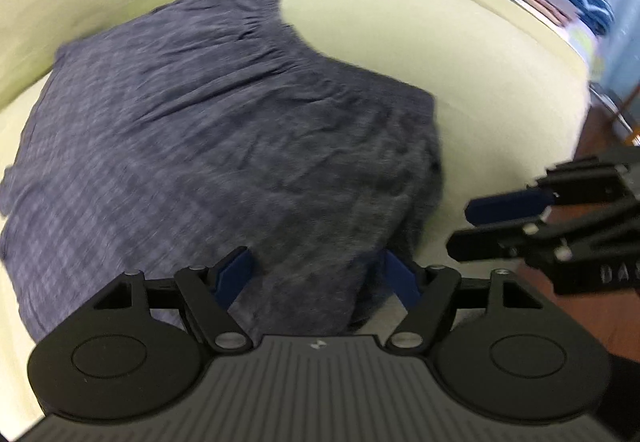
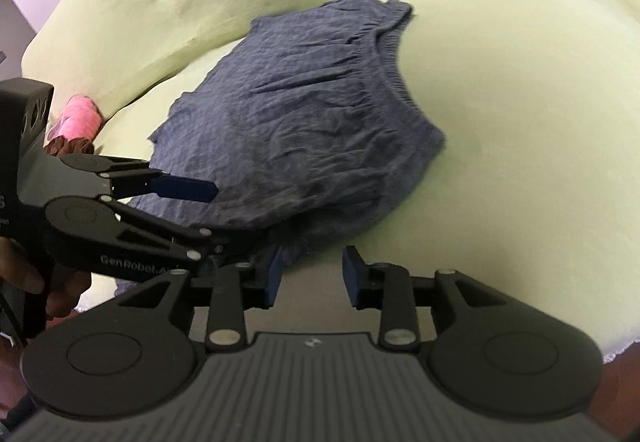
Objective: Fold clothes
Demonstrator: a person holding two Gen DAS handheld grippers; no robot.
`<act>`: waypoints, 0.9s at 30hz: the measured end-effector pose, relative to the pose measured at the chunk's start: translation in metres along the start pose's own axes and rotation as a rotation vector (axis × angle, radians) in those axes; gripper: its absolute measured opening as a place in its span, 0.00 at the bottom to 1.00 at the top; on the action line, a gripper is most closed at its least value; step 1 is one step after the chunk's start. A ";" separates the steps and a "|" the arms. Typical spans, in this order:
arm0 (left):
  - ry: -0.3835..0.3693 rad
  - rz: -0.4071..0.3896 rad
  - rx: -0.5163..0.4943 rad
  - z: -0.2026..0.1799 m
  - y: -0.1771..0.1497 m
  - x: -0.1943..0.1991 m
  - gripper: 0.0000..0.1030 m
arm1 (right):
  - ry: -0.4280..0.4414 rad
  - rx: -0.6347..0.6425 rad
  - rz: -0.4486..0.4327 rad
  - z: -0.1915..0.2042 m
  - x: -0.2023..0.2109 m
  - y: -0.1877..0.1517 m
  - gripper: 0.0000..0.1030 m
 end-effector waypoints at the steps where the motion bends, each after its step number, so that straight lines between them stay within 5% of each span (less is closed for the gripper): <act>1: -0.007 -0.002 -0.015 -0.002 0.000 0.001 0.54 | 0.004 -0.012 -0.007 -0.002 0.002 0.001 0.29; 3: 0.005 0.017 -0.076 -0.007 -0.002 -0.004 0.13 | 0.012 -0.022 -0.016 -0.004 0.003 0.001 0.29; 5: 0.027 0.019 -0.143 -0.011 -0.001 -0.009 0.02 | 0.020 -0.027 -0.024 -0.005 0.004 0.002 0.30; 9: 0.072 -0.034 -0.232 -0.019 0.000 -0.001 0.01 | 0.040 -0.022 -0.036 -0.004 0.006 0.004 0.30; 13: 0.072 -0.062 -0.201 -0.015 0.001 0.009 0.00 | 0.086 0.052 -0.033 0.006 0.001 0.005 0.29; 16: 0.078 -0.080 -0.179 -0.014 0.006 0.013 0.00 | 0.117 0.161 -0.003 0.019 -0.011 0.008 0.07; 19: 0.081 -0.088 -0.176 -0.016 0.009 0.018 0.00 | 0.082 0.222 0.022 0.022 -0.023 0.009 0.03; 22: 0.074 -0.085 -0.165 -0.015 0.010 0.021 0.00 | 0.018 0.320 0.022 0.025 -0.031 0.015 0.08; 24: 0.070 -0.083 -0.155 -0.014 0.010 0.021 0.00 | -0.029 0.391 0.026 0.026 -0.035 0.018 0.35; 27: 0.069 -0.091 -0.149 -0.014 0.012 0.021 0.01 | -0.067 0.475 0.071 0.025 -0.046 0.016 0.35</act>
Point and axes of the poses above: each gripper's, at about its wrist camera, not at the fingertips, and x roughly against the way its jaws point, z to its left, y to its top, the point moved 7 cm from there along -x, roughly the way its jaws point, and after that the axes turned 9 degrees about y, right-handed, at the moved point
